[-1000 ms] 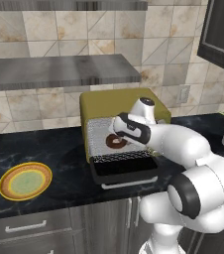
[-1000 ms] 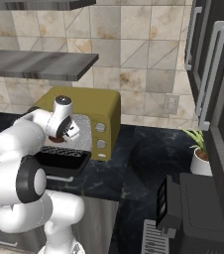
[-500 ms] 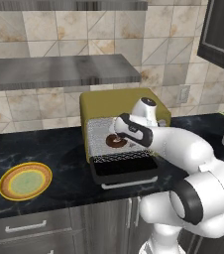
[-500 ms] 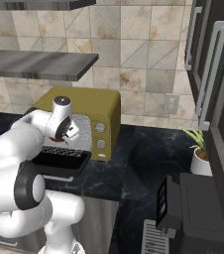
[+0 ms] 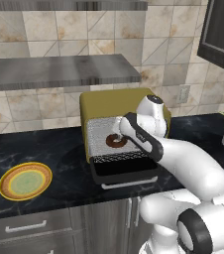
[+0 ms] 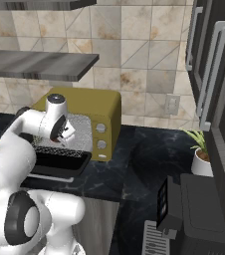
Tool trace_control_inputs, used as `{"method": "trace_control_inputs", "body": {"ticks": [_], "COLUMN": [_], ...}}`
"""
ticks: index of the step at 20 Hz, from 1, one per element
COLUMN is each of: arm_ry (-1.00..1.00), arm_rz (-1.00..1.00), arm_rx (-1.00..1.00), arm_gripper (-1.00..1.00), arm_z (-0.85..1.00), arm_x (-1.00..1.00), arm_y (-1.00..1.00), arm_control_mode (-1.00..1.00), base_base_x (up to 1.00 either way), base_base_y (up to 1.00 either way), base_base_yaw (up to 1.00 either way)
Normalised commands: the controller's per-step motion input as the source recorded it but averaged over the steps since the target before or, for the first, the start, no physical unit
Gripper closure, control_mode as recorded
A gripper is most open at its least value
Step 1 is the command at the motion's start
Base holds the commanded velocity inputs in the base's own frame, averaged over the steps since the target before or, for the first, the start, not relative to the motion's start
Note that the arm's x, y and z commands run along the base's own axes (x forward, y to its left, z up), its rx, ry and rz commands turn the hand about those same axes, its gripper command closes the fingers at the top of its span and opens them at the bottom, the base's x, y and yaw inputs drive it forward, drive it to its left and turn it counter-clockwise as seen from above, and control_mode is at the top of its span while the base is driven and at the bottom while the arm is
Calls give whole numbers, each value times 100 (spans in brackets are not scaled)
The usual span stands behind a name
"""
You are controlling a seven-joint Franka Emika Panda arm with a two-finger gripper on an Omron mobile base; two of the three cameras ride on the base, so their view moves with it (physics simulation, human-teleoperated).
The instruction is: Pick up the bagel from the plate, place it on the toaster oven rack, close the door, and set the timer.
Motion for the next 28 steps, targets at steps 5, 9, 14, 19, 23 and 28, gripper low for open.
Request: {"method": "trace_control_inputs", "body": {"ticks": [5,9,14,19,23,28], "arm_ry": [1,1,3,0,0,-5], "arm_rz": [5,22,27,21,6,0], "arm_rx": [-1,-8,-15,-10,0,0], "arm_gripper": [-100,-100,-100,-100,-100,-100], "arm_z": [48,10,0,0,-1,-11], "arm_x": [-58,-66,-62,-61,-22,16], "arm_y": [-1,-2,-15,-4,0,0], "arm_control_mode": [-100,-100,-100,-100,-100,-100], "base_base_x": [0,0,0,0,0,0], "base_base_y": [0,0,0,0,0,0], "base_base_yaw": [0,0,0,0,0,0]}}
